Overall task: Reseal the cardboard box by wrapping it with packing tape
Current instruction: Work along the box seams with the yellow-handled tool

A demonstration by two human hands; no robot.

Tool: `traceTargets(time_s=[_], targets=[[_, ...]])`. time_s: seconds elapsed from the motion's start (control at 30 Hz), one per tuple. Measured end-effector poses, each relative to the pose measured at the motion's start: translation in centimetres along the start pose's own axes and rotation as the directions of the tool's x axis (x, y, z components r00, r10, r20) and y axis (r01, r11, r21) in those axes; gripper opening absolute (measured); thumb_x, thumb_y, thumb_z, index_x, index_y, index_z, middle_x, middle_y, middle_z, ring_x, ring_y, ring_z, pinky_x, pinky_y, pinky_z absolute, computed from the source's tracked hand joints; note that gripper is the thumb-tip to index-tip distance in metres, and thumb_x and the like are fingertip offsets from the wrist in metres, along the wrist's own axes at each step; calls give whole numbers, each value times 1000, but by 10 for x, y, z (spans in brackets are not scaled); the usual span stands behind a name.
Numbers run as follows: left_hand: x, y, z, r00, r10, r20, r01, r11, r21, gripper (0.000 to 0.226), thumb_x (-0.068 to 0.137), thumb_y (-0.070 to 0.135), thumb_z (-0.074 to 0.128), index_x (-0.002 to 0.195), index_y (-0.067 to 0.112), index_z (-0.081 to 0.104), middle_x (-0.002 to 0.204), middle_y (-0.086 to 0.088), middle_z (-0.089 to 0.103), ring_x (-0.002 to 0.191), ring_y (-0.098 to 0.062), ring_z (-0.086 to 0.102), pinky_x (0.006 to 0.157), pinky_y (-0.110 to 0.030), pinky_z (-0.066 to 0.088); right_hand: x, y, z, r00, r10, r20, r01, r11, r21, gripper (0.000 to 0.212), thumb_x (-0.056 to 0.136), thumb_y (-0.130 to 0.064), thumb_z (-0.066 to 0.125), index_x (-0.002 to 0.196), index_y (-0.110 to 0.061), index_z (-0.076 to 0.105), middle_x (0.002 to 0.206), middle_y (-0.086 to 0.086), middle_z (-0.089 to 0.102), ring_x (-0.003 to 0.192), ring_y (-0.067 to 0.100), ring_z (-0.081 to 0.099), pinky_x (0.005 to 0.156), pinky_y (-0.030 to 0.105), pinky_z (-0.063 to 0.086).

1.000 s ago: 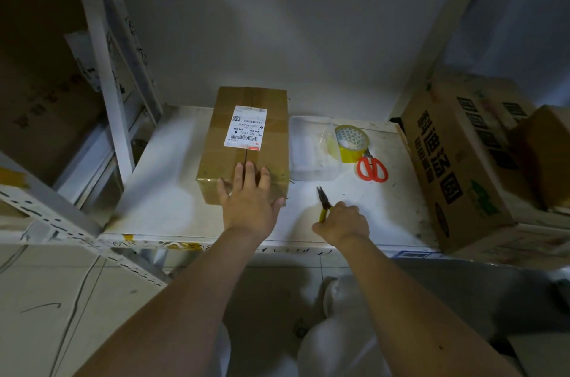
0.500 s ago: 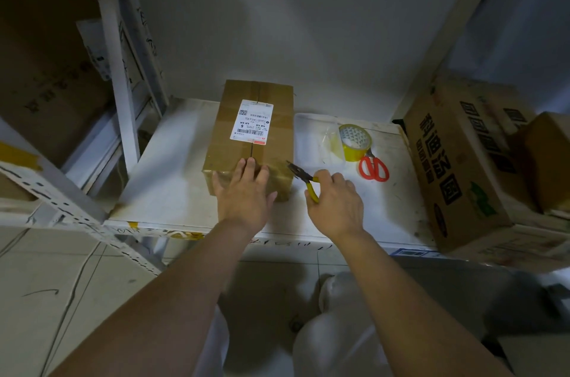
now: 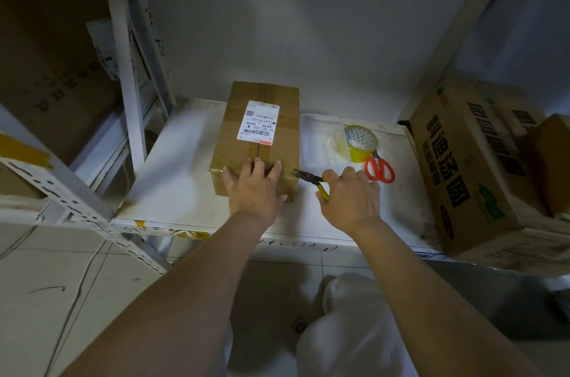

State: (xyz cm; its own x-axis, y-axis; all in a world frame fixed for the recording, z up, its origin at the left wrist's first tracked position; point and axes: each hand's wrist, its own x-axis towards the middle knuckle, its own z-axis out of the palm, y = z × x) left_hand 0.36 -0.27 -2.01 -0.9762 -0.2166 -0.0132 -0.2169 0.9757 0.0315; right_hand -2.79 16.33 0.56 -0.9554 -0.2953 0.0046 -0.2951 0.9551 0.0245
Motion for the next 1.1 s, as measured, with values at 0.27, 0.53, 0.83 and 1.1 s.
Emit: traceTargets(time_s=[0.27, 0.53, 0.83, 1.1], targets=[[2, 1, 1, 999, 6, 41, -2, 997, -81, 69, 92, 52, 48, 150, 35, 14, 159, -5, 12, 149, -29, 1, 116, -59, 4, 6, -9, -3, 993, 63, 104, -53, 994, -95, 37, 98, -45, 39, 130, -26, 44, 114, 8, 54, 110, 27, 51, 86, 42, 39], [3, 0, -1, 998, 17, 65, -14, 999, -49, 72, 92, 49, 49, 151, 35, 10, 161, -4, 7, 149, -29, 1, 116, -60, 6, 3, -22, 2, 984, 126, 125, -116, 990, -83, 29, 95, -34, 44, 122, -24, 46, 90, 5, 48, 89, 24, 57, 75, 37, 35], [3, 0, 1, 996, 24, 82, -24, 1000, -9, 78, 91, 47, 54, 151, 34, 6, 161, -5, 4, 149, -30, -1, 116, -61, 7, -7, -29, 17, 977, 172, 129, -185, 978, 93, 31, 99, -40, 36, 122, -21, 43, 98, 4, 59, 84, 21, 57, 69, 31, 38], [3, 1, -1, 995, 23, 97, -24, 1000, 8, 78, 91, 47, 53, 151, 34, 5, 161, -5, 4, 149, -30, -1, 116, -61, 6, -8, -35, 28, 960, 194, 199, -240, 940, 242, 37, 100, -46, 31, 122, -20, 45, 101, 2, 64, 90, 24, 63, 67, 29, 41]])
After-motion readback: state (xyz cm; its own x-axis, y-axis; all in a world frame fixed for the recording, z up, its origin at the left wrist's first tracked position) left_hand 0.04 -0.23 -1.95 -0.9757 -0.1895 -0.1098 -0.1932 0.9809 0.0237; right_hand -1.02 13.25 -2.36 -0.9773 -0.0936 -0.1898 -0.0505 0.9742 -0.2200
